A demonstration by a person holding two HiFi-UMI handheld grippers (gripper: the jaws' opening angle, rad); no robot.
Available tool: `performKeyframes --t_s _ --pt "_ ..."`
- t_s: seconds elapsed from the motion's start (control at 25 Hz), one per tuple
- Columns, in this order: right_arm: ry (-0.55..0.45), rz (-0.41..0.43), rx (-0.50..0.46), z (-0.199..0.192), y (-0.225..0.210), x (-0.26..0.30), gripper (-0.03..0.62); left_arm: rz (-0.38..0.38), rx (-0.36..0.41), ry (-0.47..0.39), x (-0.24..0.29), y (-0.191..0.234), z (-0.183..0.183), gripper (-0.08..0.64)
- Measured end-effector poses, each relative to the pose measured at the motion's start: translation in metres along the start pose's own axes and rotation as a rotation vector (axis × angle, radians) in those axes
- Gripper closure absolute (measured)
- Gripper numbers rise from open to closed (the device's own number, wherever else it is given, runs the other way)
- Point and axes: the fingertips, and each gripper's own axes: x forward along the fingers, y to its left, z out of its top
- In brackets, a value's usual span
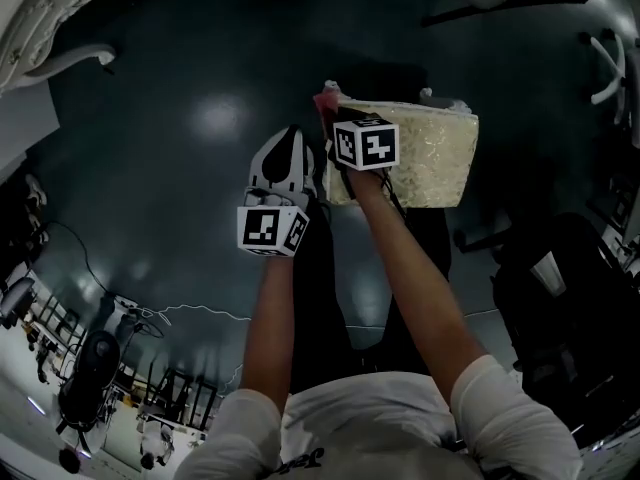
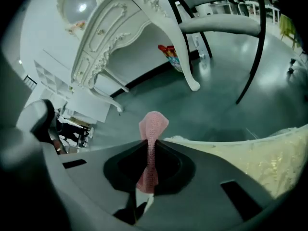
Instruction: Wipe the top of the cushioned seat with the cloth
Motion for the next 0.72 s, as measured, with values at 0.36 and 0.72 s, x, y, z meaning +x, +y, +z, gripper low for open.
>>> performKeyframes --t_s 0.36,0.72 --pt "0.017 -0.054 -0.004 -0.002 -0.023 -0.010 0.569 -0.022 0.006 0.022 0.011 -0.010 -0.013 0.546" --pt "-0.025 -0.092 0.032 0.007 -0.079 -0.045 0.569 -0.077 0.014 0.068 0.035 -0.058 -0.038 0.546"
